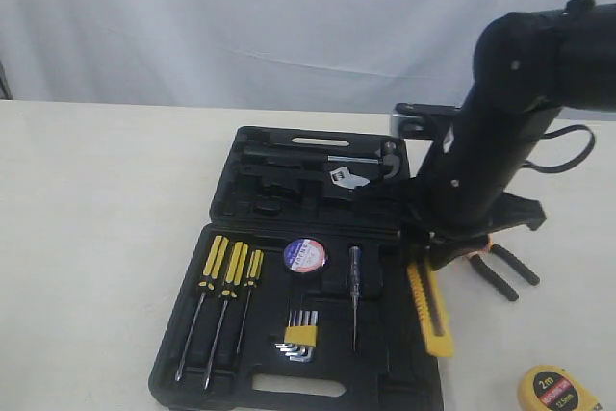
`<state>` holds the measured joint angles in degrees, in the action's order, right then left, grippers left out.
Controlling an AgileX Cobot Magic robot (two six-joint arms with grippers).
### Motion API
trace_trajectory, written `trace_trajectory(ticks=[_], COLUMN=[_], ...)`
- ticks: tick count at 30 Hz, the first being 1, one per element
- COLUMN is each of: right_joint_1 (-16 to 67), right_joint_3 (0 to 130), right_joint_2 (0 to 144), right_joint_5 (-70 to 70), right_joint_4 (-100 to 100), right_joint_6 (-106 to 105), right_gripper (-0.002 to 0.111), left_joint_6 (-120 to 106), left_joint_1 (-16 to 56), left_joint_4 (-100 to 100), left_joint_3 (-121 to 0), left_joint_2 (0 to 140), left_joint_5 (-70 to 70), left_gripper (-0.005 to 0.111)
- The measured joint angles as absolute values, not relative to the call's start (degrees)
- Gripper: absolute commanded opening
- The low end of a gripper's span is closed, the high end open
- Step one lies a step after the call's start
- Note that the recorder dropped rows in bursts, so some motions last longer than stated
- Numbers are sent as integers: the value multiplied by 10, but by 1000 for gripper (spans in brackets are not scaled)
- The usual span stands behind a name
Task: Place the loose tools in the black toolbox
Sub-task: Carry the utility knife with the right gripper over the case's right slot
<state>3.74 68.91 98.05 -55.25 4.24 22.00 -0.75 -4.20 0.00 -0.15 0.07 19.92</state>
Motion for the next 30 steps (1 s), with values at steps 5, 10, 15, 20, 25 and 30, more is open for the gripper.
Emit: trace_trajectory(ticks=[5,10,15,20,25,30], right_joint_1=[83,83,83,83,83,83], right_joint_3=[689,689,689,689,689,689], right_joint_2=[1002,1035,1063,1094,1108,1109], right_joint_5=[-518,-501,-489,-470,-450,-445], right_joint_4=[50,33,-38,-47,-53,-79], right_joint_6=[303,330,383,399,410,420], right_gripper=[2,2,2,2,2,2], left_joint_6=[-7,-7,-7,-7,-7,-7], left_joint_1=[-42,-42,-42,-42,-42,-42], left_joint_4=[0,0,0,0,0,0], left_joint_3=[-1,-1,-1,-1,-1,-1], left_joint_2=[1,1,1,1,1,1], left_joint_5=[199,199,199,199,199,199], left_gripper=[0,0,0,0,0,0])
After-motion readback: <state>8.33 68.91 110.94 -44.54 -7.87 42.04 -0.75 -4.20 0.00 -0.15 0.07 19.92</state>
